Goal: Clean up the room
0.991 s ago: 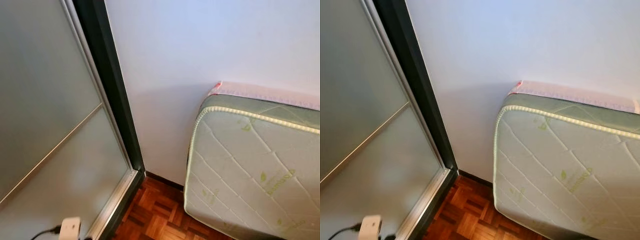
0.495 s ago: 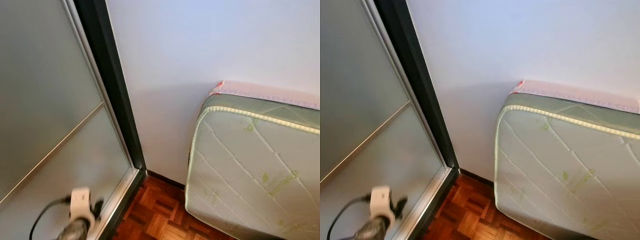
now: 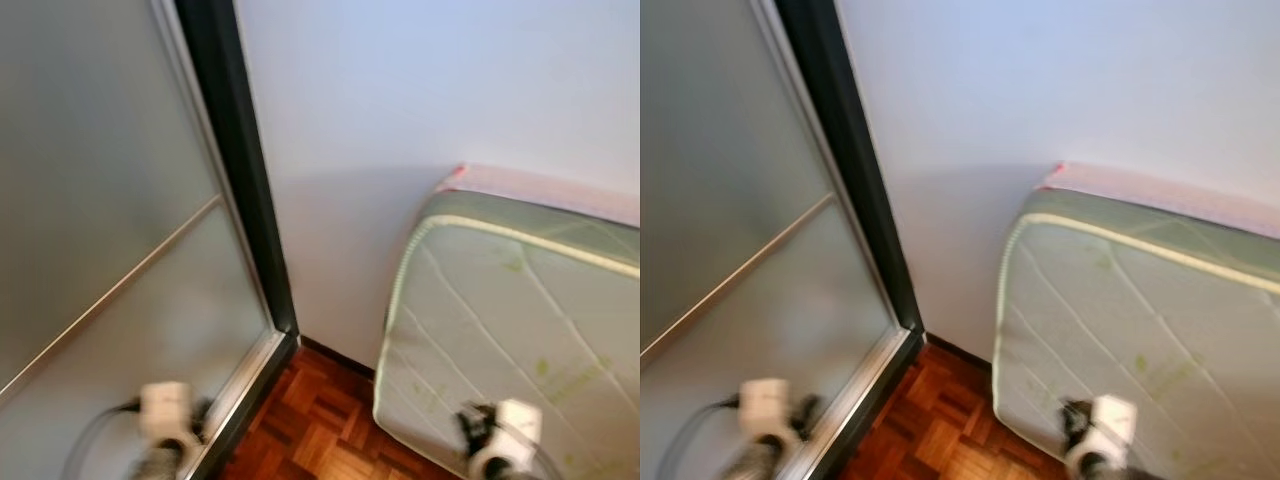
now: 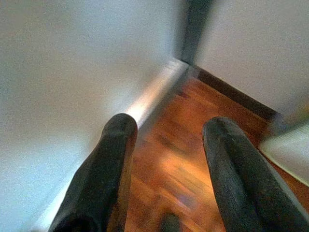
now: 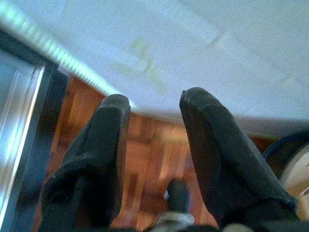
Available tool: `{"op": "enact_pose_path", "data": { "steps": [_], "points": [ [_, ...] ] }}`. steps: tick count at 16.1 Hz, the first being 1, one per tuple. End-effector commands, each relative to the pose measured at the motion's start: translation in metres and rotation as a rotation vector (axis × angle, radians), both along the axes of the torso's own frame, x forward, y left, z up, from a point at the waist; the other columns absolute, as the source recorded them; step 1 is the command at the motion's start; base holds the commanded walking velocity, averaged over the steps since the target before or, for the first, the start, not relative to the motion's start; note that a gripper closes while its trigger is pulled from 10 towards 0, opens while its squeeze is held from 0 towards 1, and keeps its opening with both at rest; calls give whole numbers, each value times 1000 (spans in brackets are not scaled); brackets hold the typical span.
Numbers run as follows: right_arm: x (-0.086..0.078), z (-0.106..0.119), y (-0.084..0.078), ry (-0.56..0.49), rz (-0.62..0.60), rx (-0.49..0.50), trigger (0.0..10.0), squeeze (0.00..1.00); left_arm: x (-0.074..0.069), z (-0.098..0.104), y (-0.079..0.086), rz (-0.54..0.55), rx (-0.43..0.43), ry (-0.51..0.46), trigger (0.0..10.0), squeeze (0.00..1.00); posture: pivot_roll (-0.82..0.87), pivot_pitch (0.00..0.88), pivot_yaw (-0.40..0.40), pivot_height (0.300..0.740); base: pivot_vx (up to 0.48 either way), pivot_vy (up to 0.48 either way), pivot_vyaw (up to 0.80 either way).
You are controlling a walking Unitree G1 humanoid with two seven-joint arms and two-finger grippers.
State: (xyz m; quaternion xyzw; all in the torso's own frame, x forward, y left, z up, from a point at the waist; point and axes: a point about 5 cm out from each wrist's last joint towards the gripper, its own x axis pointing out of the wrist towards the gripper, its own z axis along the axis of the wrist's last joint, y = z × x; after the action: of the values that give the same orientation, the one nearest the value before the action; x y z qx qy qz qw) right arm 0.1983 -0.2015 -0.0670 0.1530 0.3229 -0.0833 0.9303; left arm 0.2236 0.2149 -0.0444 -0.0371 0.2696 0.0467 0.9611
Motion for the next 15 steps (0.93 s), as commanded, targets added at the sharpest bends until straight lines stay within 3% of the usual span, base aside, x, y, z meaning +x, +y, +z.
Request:
{"op": "enact_pose_path", "data": {
  "steps": [1, 4, 5, 7, 10, 12, 15],
  "points": [
    [-8, -4, -6, 49, -12, -36, 10000, 0, -12, -9, 6, 4, 15, 71, 10000, 0, 41, 4, 9, 740, 0, 0, 0],
    [-19, -8, -21, 112, -61, -103, 10000, 0, -21, -17, 1, 3, -14, 133, 10000, 0, 41, 3, -4, 740, 0, 0, 0],
    [-28, -9, -39, 166, -137, -167, 10000, 0, -25, -22, -6, -39, -33, 181, 10000, 0, 38, 17, -16, 740, 0, 0, 0],
    [-39, -9, -57, 222, -170, -198, 10000, 0, -34, -30, -12, -86, -30, 273, 10000, 0, 32, 20, -34, 740, 0, 0, 0],
    [-39, -11, -55, 230, -117, -180, 10000, 0, -45, -35, -4, -46, -37, 308, 10000, 0, 34, 24, -47, 740, 0, 0, 0],
    [-32, -12, -38, 221, -26, -126, 10000, 0, -65, -42, 7, -15, -34, 365, 10000, 0, 37, 28, -57, 740, 0, 0, 0],
    [-28, -14, -28, 225, 25, -91, 10000, 0, -83, -47, 16, 44, -10, 406, 10000, 0, 53, 34, -58, 740, 0, 0, 0]
  ]
}}
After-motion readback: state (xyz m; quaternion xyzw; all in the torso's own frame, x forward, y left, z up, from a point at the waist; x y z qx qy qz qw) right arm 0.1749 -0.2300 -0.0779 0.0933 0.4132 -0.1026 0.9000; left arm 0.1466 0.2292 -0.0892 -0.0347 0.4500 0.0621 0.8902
